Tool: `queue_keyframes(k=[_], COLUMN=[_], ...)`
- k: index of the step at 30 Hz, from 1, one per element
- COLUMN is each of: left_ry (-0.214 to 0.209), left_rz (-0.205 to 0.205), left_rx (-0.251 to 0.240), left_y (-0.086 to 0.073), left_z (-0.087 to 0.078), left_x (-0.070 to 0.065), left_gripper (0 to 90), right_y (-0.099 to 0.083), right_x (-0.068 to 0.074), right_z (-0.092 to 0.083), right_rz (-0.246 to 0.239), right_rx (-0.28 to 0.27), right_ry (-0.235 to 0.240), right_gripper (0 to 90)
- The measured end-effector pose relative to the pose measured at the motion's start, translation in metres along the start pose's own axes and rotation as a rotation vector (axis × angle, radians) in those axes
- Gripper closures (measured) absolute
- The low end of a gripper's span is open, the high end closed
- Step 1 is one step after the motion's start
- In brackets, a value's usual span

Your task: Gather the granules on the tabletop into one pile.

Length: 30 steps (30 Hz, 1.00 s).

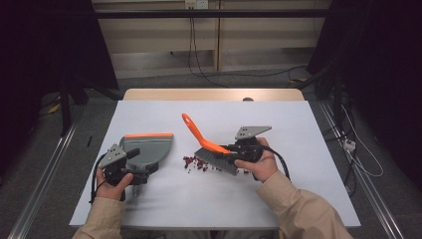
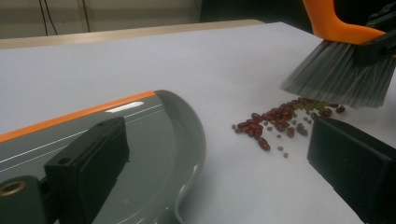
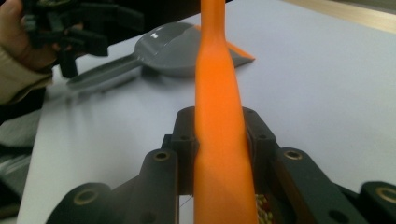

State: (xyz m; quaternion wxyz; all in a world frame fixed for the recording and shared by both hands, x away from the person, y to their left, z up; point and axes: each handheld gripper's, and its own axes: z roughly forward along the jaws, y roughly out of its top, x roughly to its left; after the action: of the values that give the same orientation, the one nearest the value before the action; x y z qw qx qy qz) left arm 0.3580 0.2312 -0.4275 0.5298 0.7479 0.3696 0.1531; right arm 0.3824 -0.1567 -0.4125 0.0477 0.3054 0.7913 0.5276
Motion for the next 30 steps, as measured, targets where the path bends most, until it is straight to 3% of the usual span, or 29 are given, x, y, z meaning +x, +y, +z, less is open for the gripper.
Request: queue_keyframes(k=[3, 7, 13, 30], left_ry=[-0.001, -0.002, -0.002, -0.003], left_rz=[0.001, 0.001, 0.000, 0.004], left_rx=[0.000, -0.001, -0.002, -0.005], left_y=[0.000, 0.000, 0.000, 0.001], left_z=[0.000, 0.000, 0.000, -0.001], left_x=[0.000, 0.000, 0.000, 0.000], left_gripper=[5.2, 5.2, 5.2, 5.2], right_y=[-0.001, 0.000, 0.002, 0.002], right_x=[0.010, 0.020, 0.031, 0.036], right_z=[0.010, 0.023, 0.037, 0.058], right_rz=[0.030, 0.077, 0.108, 0.200], right_rx=[-0.030, -0.058, -0.063, -0.109], right_ry=[-0.041, -0.058, -0.093, -0.156], right_gripper=[71.6, 71.6, 71.6, 71.6])
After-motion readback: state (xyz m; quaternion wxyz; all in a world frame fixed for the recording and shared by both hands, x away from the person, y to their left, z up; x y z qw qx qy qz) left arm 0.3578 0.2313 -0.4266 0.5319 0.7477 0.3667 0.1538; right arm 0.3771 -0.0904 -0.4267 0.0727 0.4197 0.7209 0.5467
